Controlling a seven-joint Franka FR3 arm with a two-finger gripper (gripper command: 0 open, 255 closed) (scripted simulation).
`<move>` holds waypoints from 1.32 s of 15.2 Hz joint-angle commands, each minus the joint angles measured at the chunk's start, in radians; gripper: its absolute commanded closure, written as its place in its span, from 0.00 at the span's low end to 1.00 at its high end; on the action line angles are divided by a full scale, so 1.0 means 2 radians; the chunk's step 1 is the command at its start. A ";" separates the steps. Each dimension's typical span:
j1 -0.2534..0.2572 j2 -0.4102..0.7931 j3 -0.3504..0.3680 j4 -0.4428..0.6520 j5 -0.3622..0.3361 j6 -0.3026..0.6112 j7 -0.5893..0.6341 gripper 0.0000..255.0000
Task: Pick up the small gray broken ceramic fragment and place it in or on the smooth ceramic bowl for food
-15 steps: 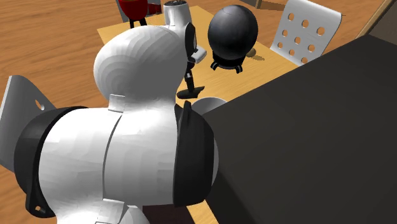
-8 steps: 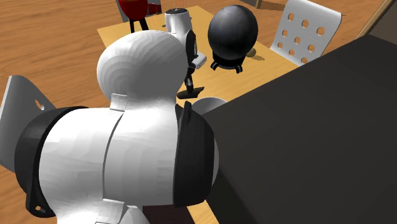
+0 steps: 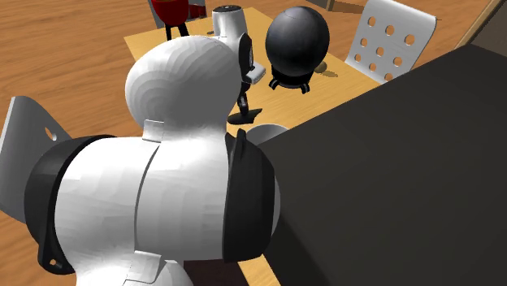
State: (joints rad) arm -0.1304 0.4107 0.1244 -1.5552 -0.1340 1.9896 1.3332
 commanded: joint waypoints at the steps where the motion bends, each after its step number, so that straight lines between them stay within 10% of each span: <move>1: 0.001 0.017 0.000 0.009 0.000 -0.010 0.000 1.00; 7: 0.003 0.005 -0.002 0.026 0.003 -0.034 -0.003 1.00; 8: 0.003 0.005 -0.002 0.026 0.003 -0.034 -0.003 0.00; 10: -0.048 0.024 0.009 0.052 0.098 -0.039 -0.048 0.00; 20: -0.038 0.036 0.001 0.019 0.102 0.006 -0.051 0.00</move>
State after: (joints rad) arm -0.1926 0.4304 0.1343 -1.4979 0.0681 1.9978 1.2323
